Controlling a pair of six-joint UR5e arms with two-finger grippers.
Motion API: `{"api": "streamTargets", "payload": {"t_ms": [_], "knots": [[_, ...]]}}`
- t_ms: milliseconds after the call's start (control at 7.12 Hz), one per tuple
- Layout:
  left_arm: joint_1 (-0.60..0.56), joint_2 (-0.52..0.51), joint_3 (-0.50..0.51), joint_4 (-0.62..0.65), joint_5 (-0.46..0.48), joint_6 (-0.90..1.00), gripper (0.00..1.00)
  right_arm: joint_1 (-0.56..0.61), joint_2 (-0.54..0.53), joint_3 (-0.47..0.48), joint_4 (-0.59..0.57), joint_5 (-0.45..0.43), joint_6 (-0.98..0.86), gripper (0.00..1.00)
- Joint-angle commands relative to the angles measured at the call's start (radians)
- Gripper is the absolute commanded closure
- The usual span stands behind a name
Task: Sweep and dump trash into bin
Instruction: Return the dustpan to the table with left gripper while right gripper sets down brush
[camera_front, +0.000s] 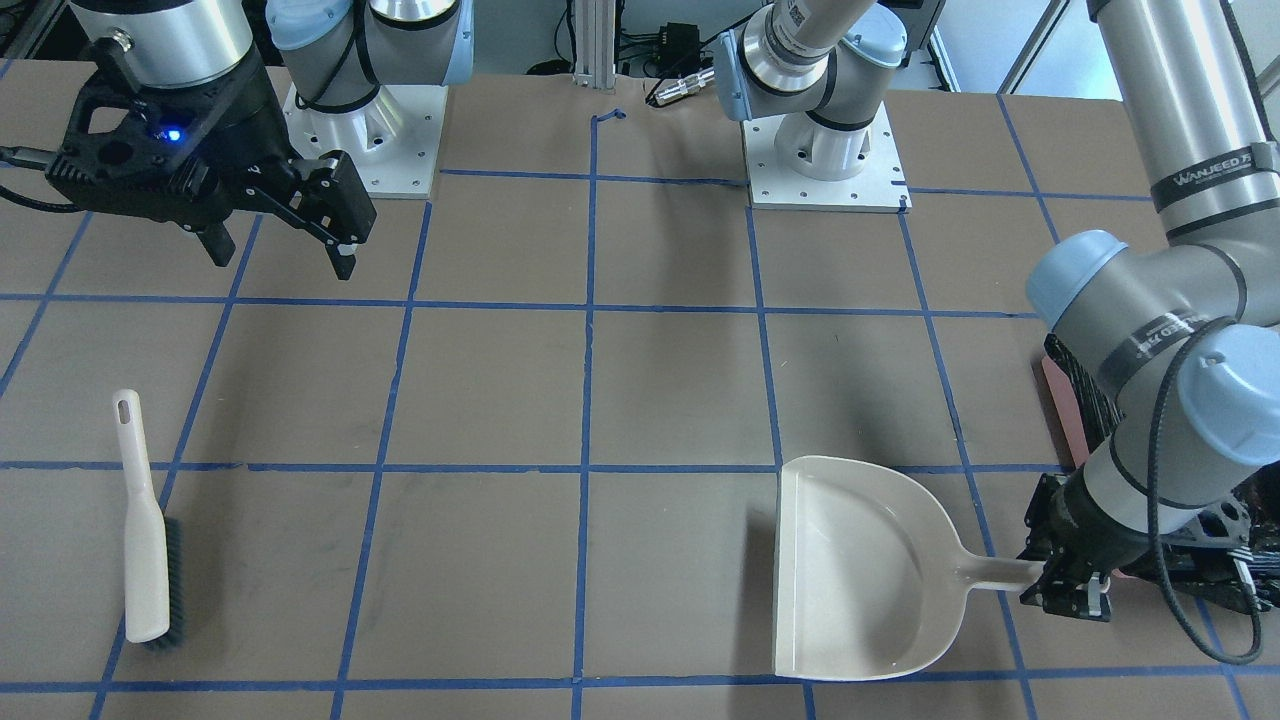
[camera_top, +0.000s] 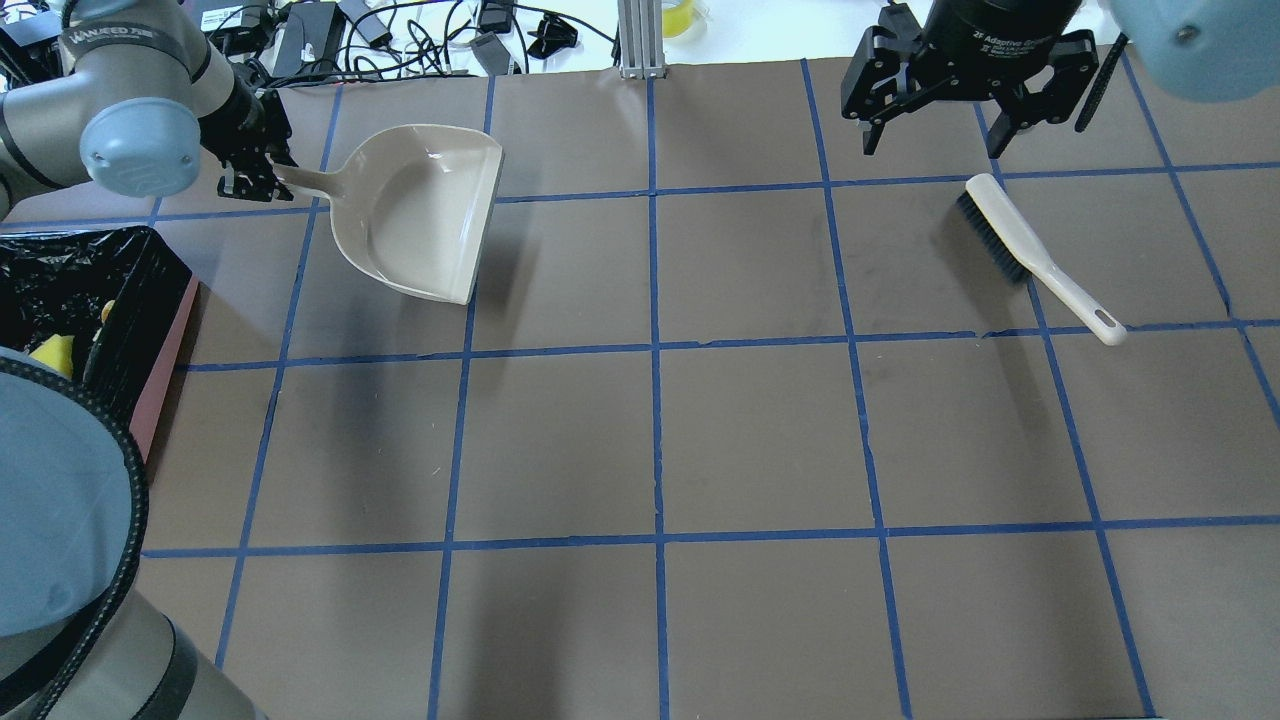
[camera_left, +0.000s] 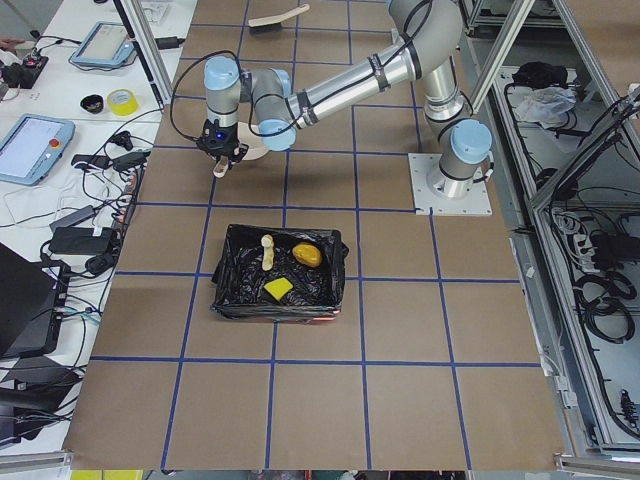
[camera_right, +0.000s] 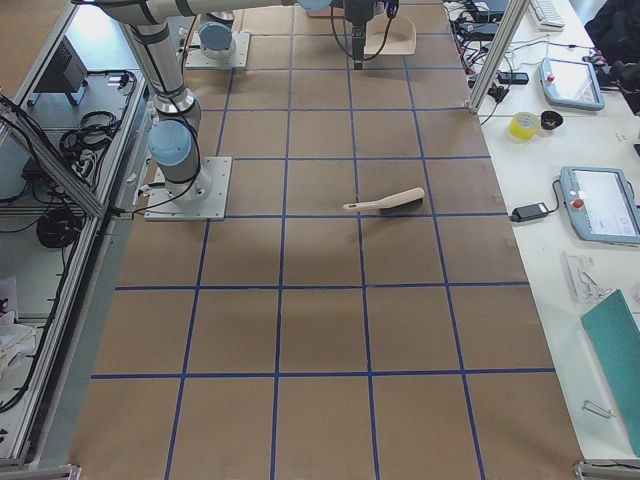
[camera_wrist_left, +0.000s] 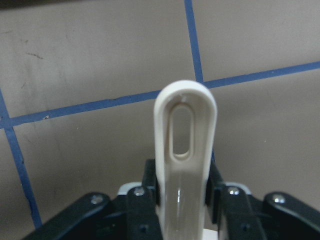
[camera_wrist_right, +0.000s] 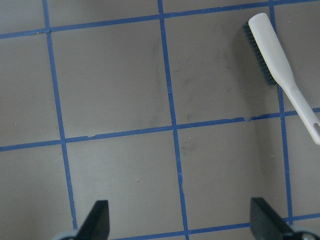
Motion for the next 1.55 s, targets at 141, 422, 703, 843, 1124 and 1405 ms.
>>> {"api": "streamTargets", "payload": {"t_ms": [141, 422, 703, 843, 1124, 1405], "knots": [[-0.013, -0.061, 0.013, 0.004, -0.002, -0.016, 1.0, 0.001, 0.001, 0.006, 0.005, 0.008, 0.0, 0.0], [-0.013, -0.082, 0.013, 0.004, -0.002, -0.014, 1.0, 0.002, 0.001, 0.007, 0.005, 0.008, 0.0, 0.0], [-0.013, -0.091, 0.013, 0.004, -0.004, -0.028, 1.0, 0.001, 0.001, 0.007, 0.005, 0.008, -0.007, 0.0], [-0.015, -0.096, 0.013, 0.006, -0.004, -0.046, 1.0, 0.002, 0.001, 0.006, 0.002, 0.011, -0.01, 0.0], [-0.013, -0.102, 0.013, 0.006, -0.004, -0.088, 1.0, 0.002, 0.001, 0.006, 0.002, 0.008, -0.01, 0.0], [-0.013, -0.107, 0.013, 0.006, -0.004, -0.105, 1.0, 0.001, 0.001, 0.007, 0.001, 0.006, -0.01, 0.0]]}}
